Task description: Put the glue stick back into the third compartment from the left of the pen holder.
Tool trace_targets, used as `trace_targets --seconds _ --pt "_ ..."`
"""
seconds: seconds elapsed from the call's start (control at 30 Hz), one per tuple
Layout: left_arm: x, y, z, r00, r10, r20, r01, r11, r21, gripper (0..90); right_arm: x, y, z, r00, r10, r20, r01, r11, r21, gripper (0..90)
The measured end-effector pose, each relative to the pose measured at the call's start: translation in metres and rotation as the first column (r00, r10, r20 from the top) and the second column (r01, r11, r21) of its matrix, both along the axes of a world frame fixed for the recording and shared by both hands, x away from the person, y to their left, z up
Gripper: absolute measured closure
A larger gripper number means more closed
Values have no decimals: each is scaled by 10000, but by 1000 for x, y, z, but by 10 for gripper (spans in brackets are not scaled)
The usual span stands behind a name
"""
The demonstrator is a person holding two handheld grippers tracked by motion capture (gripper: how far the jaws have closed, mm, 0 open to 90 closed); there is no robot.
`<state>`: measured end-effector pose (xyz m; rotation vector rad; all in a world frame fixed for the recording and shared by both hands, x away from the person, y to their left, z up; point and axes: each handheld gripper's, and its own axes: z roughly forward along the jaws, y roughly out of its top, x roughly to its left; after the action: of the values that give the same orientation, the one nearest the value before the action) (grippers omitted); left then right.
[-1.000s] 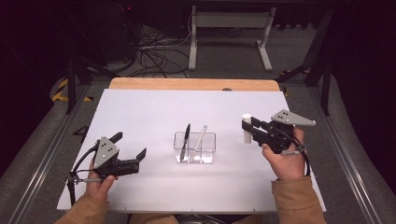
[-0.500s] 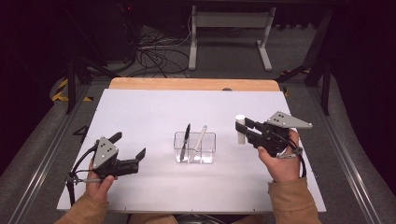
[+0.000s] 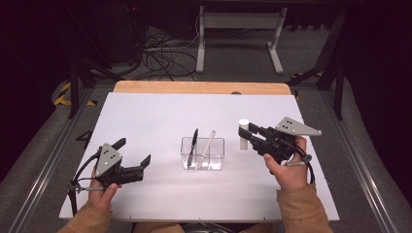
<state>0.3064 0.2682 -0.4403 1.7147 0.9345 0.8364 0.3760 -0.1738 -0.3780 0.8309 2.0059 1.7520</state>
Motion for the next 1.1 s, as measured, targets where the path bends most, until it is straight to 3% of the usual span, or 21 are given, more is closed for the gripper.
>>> trace_targets --seconds 0.3,0.53,1.1 --pt "-1 1 -1 10000 11 -25 -11 10000 17 50 2 16 -9 9994 335 -100 -332 9990 297 674" --pt "-1 1 -1 10000 7 -31 -7 10000 68 49 4 28 -17 9989 441 130 -447 9980 445 673" --pt "0 0 -1 10000 -9 -37 9 10000 58 49 6 50 -29 9967 671 447 -688 9969 372 673"
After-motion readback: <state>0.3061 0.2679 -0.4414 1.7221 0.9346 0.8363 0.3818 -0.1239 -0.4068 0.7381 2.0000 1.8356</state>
